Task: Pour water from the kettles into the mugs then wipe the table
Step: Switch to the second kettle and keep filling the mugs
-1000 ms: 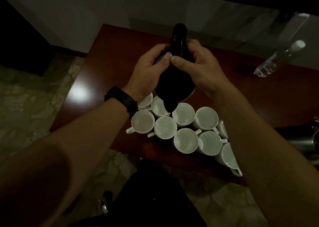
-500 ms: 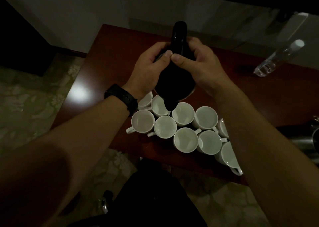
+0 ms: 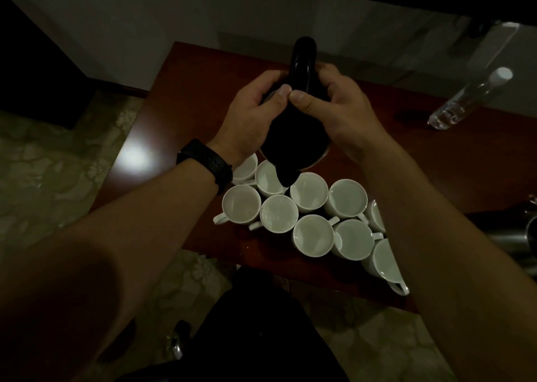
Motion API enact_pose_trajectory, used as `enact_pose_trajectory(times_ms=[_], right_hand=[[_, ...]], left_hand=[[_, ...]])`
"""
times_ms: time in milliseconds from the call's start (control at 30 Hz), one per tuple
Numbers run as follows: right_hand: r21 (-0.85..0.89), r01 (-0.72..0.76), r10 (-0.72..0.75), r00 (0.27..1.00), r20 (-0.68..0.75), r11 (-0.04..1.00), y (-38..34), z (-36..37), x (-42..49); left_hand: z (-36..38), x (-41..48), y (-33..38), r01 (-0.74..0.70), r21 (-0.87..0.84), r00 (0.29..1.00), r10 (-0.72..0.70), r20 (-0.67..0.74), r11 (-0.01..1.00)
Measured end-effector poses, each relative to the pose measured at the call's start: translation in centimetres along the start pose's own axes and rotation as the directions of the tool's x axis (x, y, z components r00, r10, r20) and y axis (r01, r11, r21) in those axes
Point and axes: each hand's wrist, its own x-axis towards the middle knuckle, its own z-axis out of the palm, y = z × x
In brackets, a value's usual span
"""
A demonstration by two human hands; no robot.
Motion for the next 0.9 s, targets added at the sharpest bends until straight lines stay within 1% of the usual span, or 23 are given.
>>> enact_pose_trajectory(times_ms=[533, 900], right_hand=[[0.009, -0.007, 0.007, 1.0, -0.008, 1.0, -0.17, -0.14, -0.01], [0.039, -0.019, 0.019, 1.0, 0.005, 0.999, 0.13, -0.11, -0.48]], left_hand=[[-0.05, 0.21, 0.34, 0.013, -0.004, 1.0, -0.013, 0.022, 1.0], [0.28, -0.22, 0.3, 0.034, 0.031, 0.999, -0.035, 0.034, 0.999]])
